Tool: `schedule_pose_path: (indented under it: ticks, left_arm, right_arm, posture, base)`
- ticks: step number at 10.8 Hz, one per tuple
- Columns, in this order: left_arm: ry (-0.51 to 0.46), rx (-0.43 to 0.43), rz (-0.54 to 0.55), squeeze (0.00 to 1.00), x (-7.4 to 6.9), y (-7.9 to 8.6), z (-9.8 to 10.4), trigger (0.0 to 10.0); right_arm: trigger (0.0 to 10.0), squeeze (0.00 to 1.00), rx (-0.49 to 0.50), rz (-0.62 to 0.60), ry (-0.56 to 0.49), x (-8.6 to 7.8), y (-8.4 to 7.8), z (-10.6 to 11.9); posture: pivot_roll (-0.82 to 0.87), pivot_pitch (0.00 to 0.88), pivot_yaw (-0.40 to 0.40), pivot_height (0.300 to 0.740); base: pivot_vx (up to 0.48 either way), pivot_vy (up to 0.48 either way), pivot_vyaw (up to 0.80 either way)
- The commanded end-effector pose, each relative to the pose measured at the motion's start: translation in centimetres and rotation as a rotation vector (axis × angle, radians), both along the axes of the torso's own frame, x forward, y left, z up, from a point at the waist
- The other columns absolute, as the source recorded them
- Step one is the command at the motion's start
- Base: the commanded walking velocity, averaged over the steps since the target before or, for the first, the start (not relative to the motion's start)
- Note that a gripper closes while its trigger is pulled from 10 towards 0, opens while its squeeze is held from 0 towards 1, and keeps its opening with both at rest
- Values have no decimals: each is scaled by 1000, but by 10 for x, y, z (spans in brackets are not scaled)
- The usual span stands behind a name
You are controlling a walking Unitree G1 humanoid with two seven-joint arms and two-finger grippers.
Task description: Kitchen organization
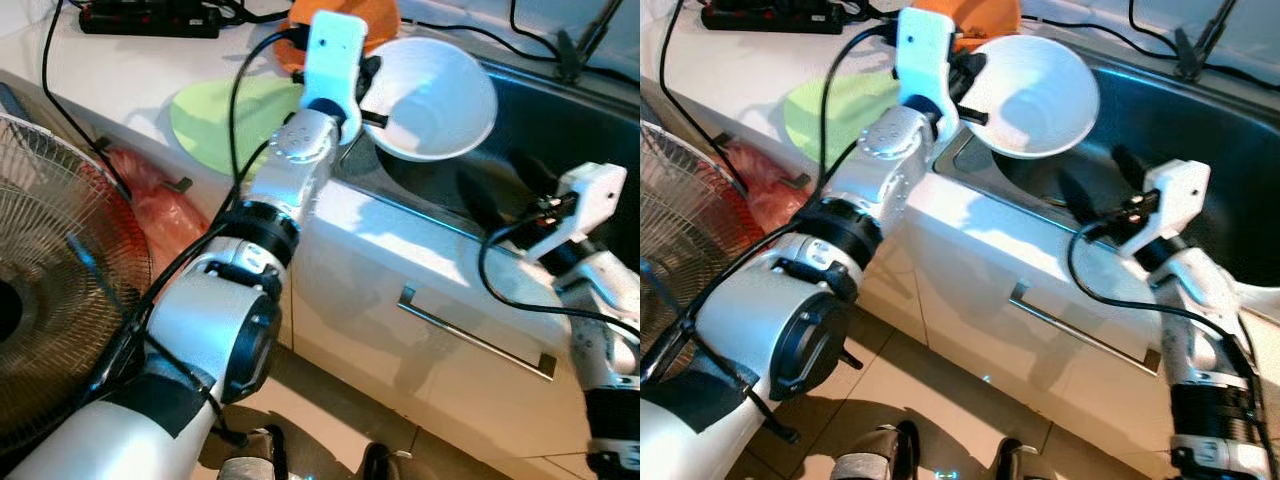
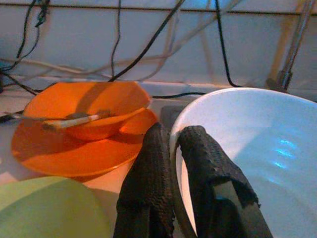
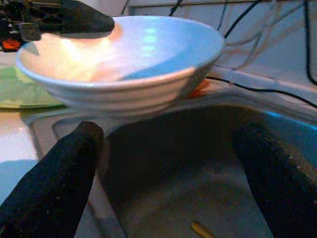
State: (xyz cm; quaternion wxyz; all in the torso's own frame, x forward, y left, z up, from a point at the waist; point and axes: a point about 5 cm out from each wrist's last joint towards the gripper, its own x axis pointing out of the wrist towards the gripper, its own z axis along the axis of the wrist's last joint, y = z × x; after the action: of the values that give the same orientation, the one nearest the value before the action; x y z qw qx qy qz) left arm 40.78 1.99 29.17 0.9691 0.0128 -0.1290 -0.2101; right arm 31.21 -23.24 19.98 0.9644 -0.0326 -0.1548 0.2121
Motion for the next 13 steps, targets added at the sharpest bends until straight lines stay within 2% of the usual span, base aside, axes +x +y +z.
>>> schedule_pose_path:
  ticks: [1,4,6,9,13]
  left_arm:
    - [-54,13,-22,0,-3,-10,13,10000]
    - [-17,39,-25,0,-5,-22,2,10000]
    - [12,26,-25,0,-8,-30,-7,10000]
    - [69,-19,28,0,-8,-28,-21,10000]
    - [108,-51,95,0,-6,-23,-31,10000]
  right_arm:
    - [10000,0,-18,-24,-21,-5,-7,4]
    - [10000,0,-37,-49,-21,-12,-14,5]
    - [10000,0,-51,-63,-22,-20,-21,8]
    - [10000,0,-63,-66,-10,-32,-27,8]
    - [10000,0,-59,-9,10,-43,-17,8]
  posture:
    - [-37,163,27,740]
    - [-73,168,35,740]
    - [-106,174,33,740]
    - [-146,183,33,740]
    - [-179,199,24,740]
  base:
    - [0,0,0]
    - [0,0,0]
    - [0,0,0]
    - [0,0,0]
    - [0,0,0]
